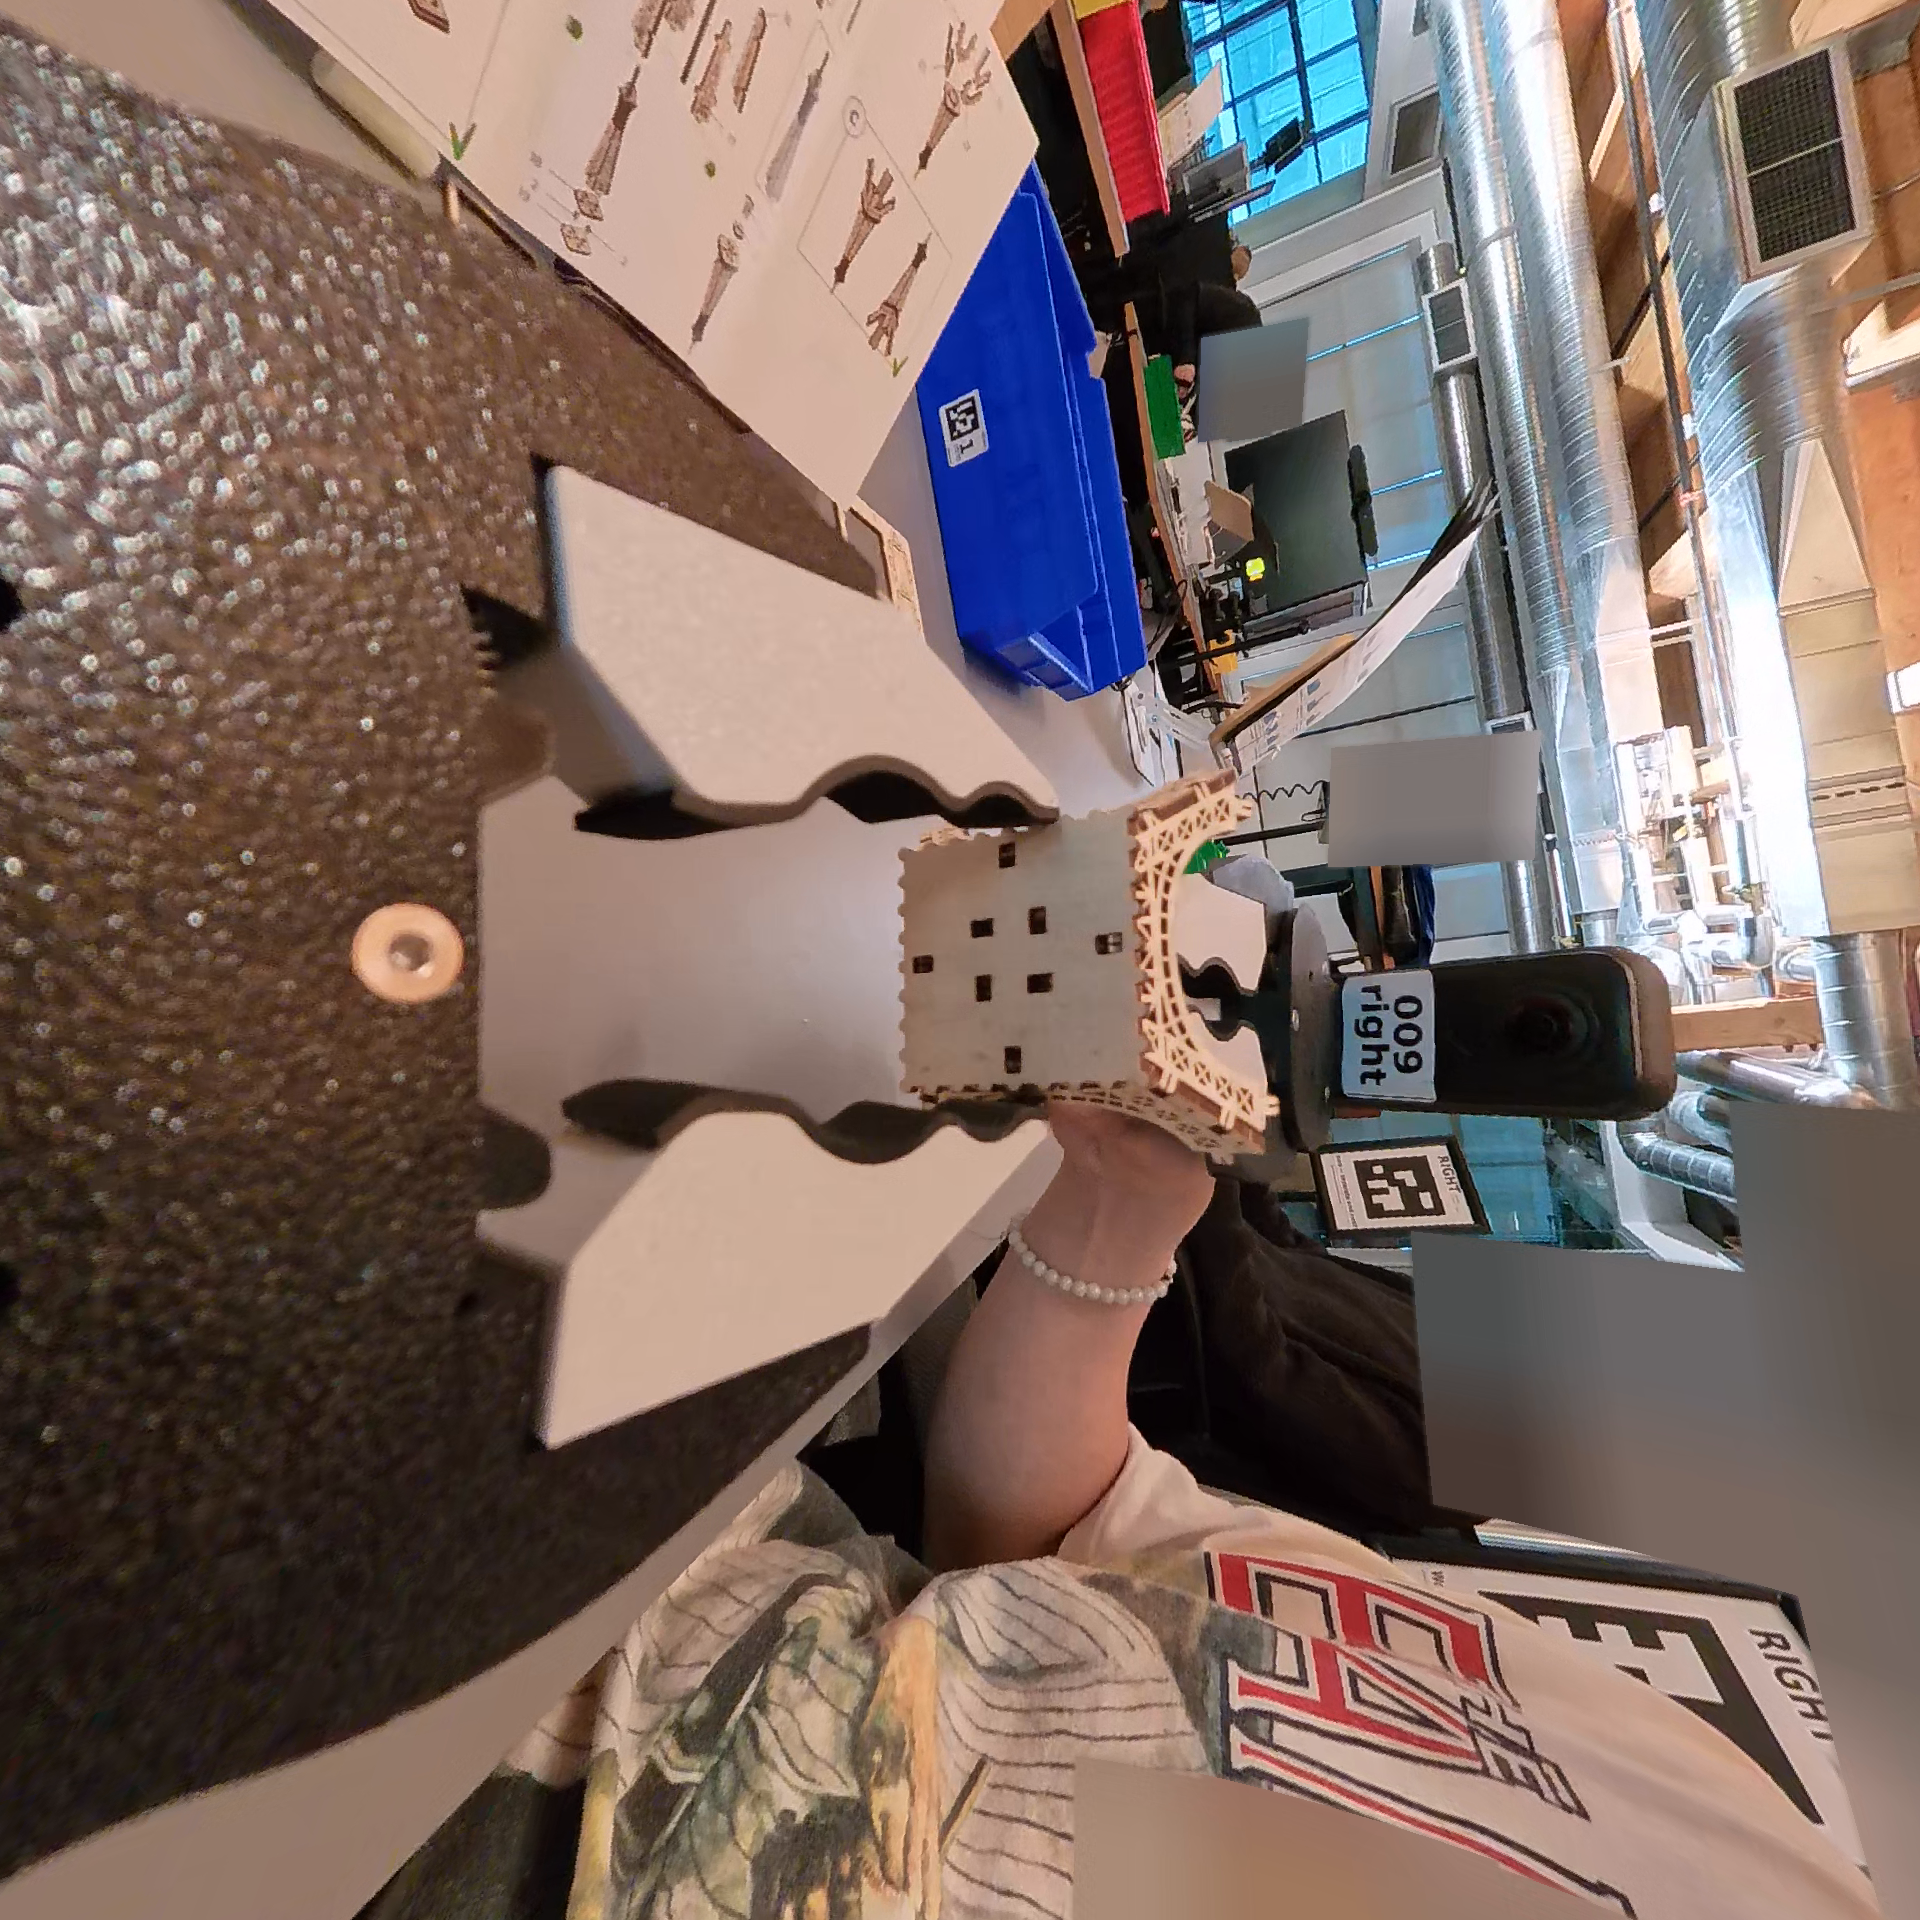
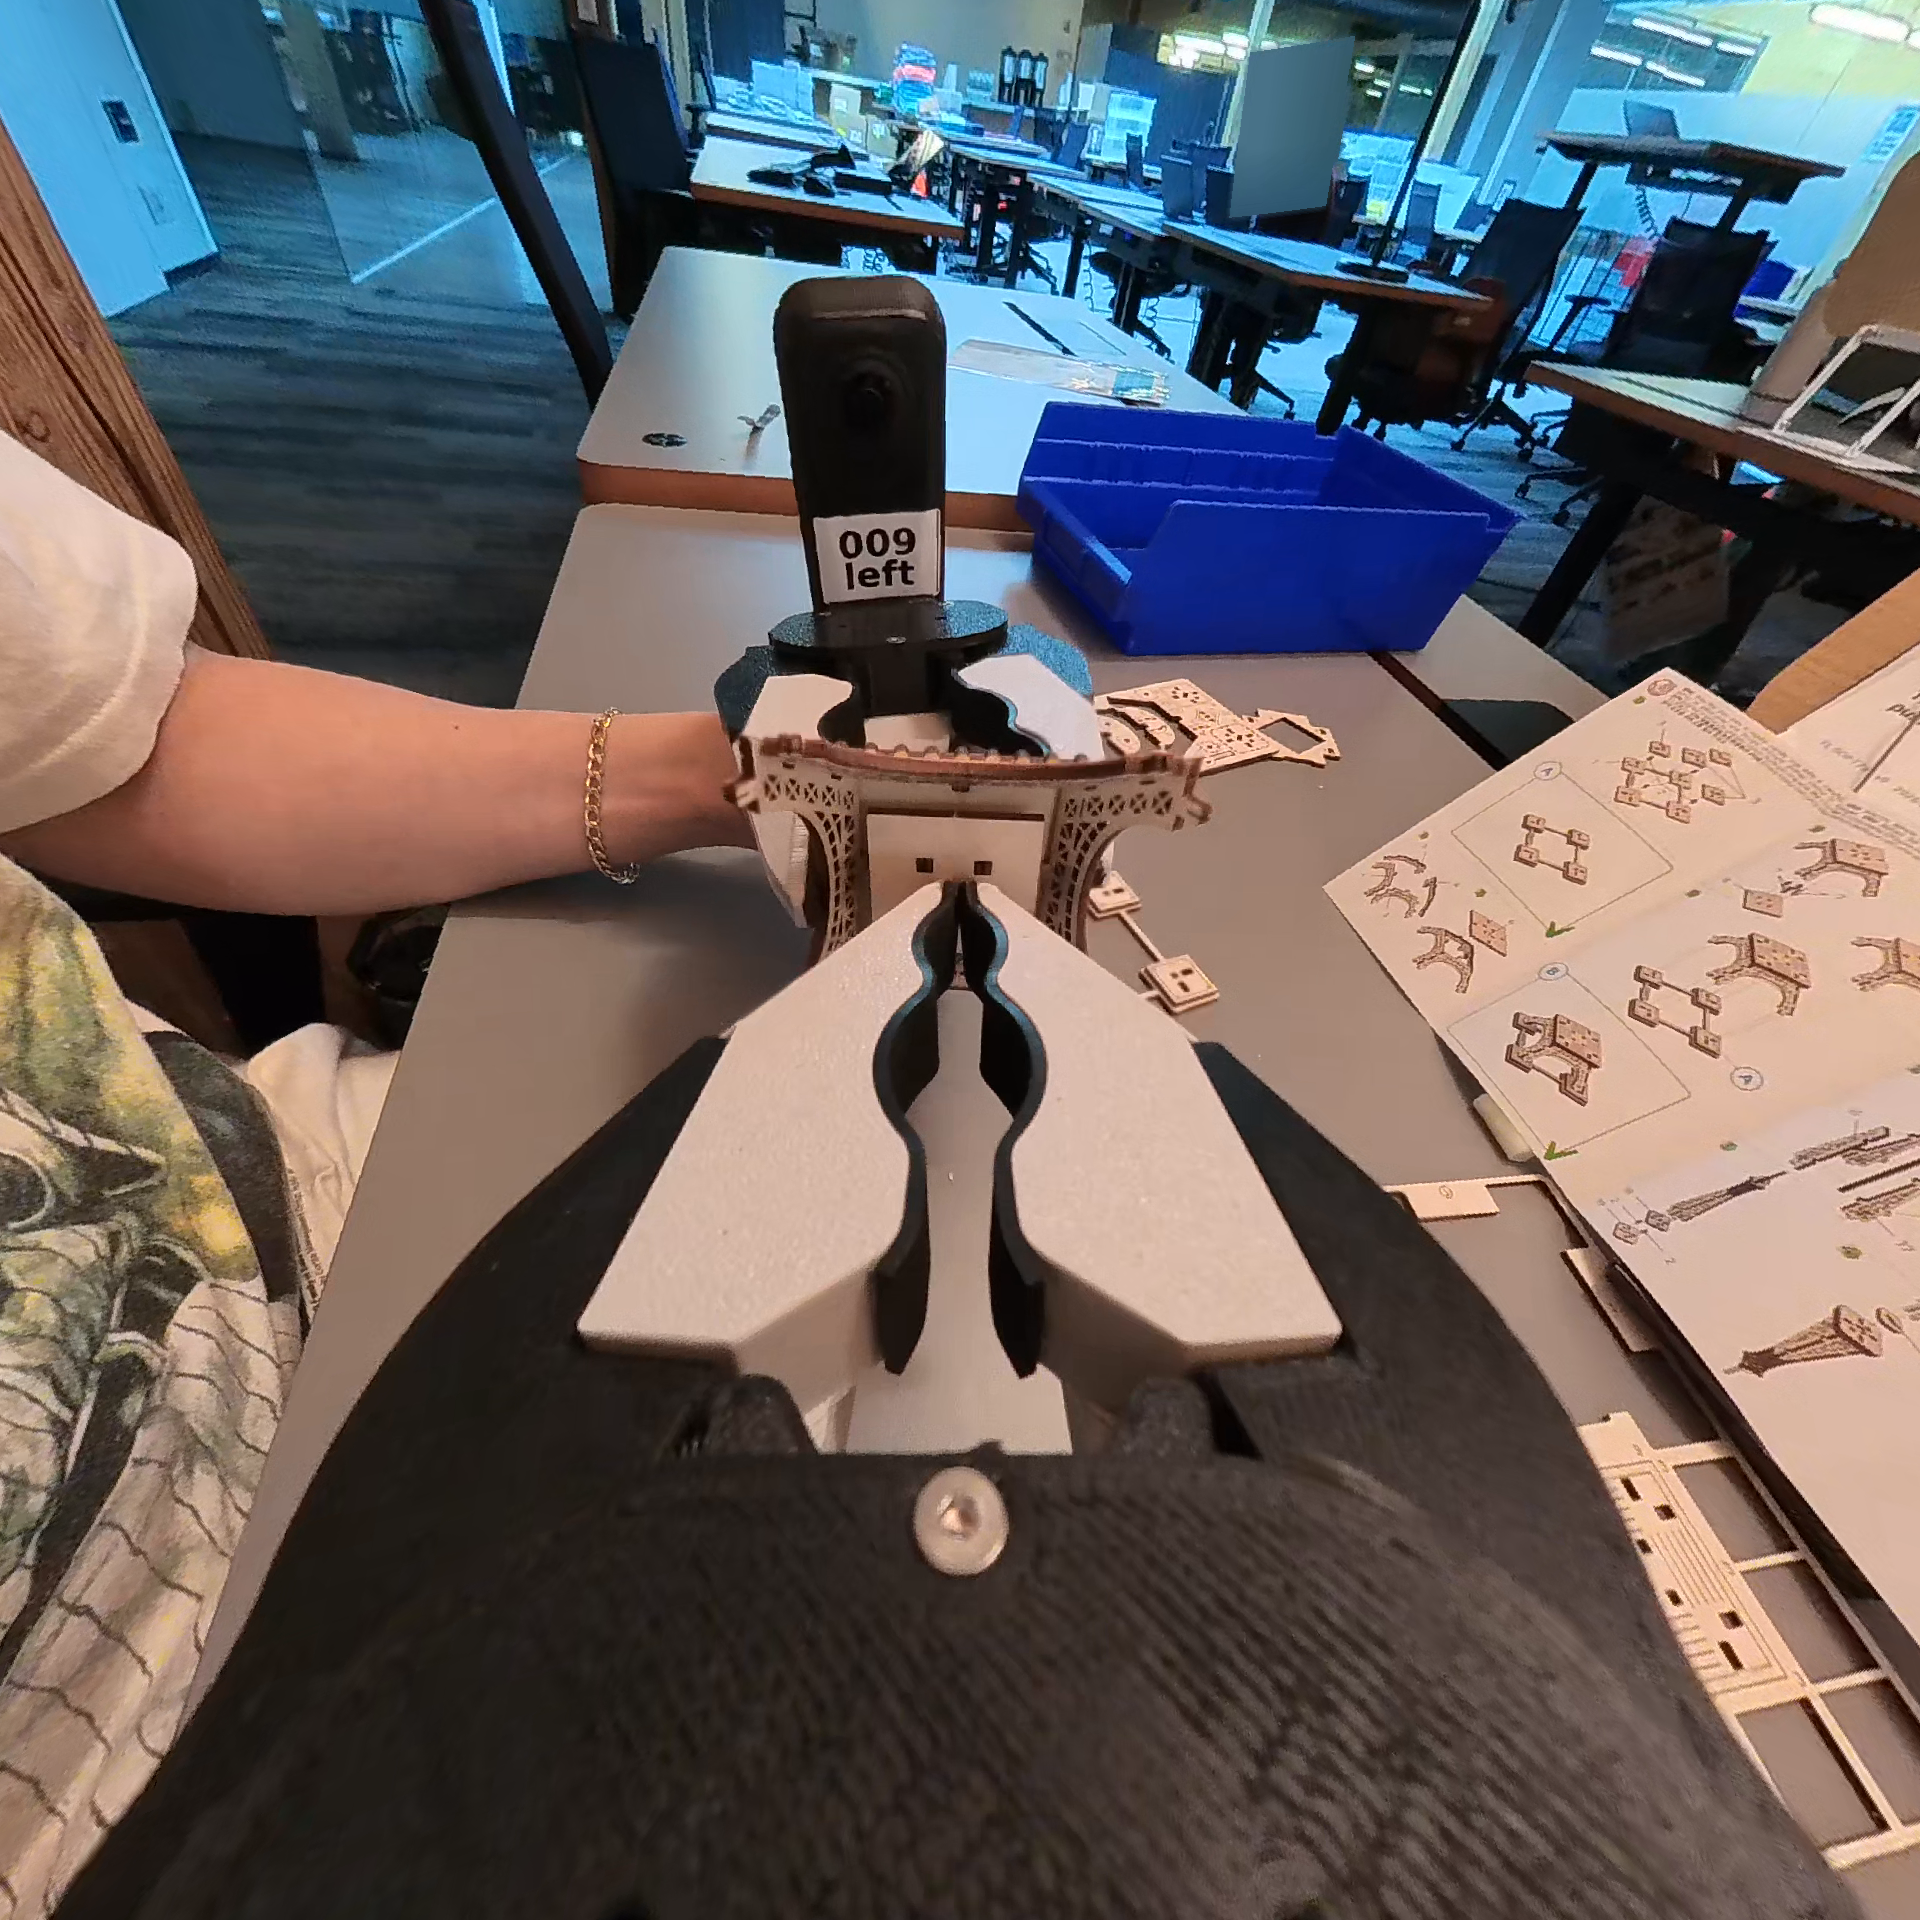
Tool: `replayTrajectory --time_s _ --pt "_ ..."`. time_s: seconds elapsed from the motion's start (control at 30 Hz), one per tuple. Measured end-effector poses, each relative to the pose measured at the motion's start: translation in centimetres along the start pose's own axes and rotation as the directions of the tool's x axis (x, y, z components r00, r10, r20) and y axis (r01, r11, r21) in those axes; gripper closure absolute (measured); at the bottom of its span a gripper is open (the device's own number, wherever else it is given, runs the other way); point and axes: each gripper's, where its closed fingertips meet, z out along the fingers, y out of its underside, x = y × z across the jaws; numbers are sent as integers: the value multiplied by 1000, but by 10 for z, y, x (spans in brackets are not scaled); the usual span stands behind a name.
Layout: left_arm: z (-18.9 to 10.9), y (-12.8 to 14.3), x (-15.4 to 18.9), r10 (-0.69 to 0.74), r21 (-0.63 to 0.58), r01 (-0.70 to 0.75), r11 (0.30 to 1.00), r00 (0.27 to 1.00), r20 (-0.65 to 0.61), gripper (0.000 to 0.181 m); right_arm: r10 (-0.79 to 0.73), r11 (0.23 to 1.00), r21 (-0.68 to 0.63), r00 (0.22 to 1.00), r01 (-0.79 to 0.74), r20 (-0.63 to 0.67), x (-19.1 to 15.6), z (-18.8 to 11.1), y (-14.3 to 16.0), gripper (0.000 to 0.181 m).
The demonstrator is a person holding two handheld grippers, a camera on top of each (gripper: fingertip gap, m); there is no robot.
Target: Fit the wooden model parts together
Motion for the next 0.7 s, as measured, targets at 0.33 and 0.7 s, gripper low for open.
replayTrajectory --time_s 0.33,0.7 --pt "0 5 -2 -48 -20 48 999 999 6 131 30 1000 3 1000 -30 -7 2 1 4 181" --pt "-2 7 -6 -54 -21 55 998 998 37 131 39 999 10 998 -39 -40 6 4 6 181"
